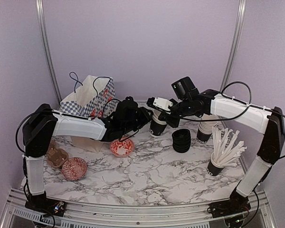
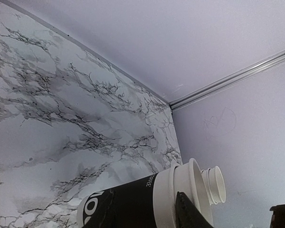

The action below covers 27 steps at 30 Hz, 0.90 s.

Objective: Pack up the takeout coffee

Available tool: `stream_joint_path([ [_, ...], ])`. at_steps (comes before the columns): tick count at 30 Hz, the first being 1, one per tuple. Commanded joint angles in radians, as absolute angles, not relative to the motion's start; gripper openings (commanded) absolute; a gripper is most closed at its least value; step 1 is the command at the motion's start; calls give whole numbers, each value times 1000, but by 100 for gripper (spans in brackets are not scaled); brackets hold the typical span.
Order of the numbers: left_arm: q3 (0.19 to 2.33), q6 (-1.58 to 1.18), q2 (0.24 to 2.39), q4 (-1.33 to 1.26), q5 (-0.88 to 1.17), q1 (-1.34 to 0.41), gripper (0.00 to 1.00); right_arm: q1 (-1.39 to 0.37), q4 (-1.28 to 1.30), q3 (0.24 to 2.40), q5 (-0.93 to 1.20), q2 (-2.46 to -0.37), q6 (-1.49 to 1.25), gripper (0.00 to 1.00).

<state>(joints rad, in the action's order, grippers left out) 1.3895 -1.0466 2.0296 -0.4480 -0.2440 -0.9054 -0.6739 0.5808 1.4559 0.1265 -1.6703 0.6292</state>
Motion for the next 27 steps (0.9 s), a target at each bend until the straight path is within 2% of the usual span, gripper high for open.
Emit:
stream_joint_path([
  [1,1361,-1027,1980,-389,-204,-938,42,-669,441,1476,135,-1670,635,0],
  [10,1365,-1075,1994,-391,-165,-953,40,-667,426,1488,127,-1694,624,0],
  [16,1381,-1110,2025,-391,-144,-951,31,-667,420,1482,147,-1691,622,0],
  [24,1393,-1181,2066,-391,-156,-921,9,-707,510,1515,156,-1692,632,0],
  [27,1400,-1182,2068,-391,-145,-919,6,-717,536,1520,124,-1687,631,0],
])
